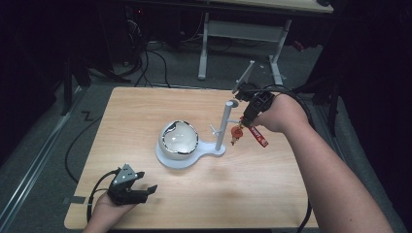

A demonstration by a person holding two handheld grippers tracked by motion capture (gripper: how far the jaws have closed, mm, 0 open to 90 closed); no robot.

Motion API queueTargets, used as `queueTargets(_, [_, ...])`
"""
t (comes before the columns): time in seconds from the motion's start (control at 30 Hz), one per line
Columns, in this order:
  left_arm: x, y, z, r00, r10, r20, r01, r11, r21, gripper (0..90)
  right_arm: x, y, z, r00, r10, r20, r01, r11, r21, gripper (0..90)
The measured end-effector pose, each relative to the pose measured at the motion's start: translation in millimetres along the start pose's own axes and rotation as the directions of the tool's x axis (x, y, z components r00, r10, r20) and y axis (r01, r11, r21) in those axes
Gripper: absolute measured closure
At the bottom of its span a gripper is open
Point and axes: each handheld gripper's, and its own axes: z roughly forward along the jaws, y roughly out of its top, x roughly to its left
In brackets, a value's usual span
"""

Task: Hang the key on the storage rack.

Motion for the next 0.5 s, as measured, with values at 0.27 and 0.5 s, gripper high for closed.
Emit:
queueTargets(0.27, [-0.7, -0.1, -0.5, 1.0000, 0.004, 0.001, -0.004, 1.0000, -0.001, 28.1, -4.1, 5.4, -1.0, 0.9998, 0.011, 0.014, -0.010, 1.000, -0.023, 72.6])
queueTargets(0.5, [-0.8, 0.2, -0.4, 1.0000, 0.007, 0.002, -0.007, 1.0000, 0.000, 28.1, -3.0, 5.0, -3.7, 0.9993, 0.017, 0.033, -0.016, 0.999, -0.028, 71.5])
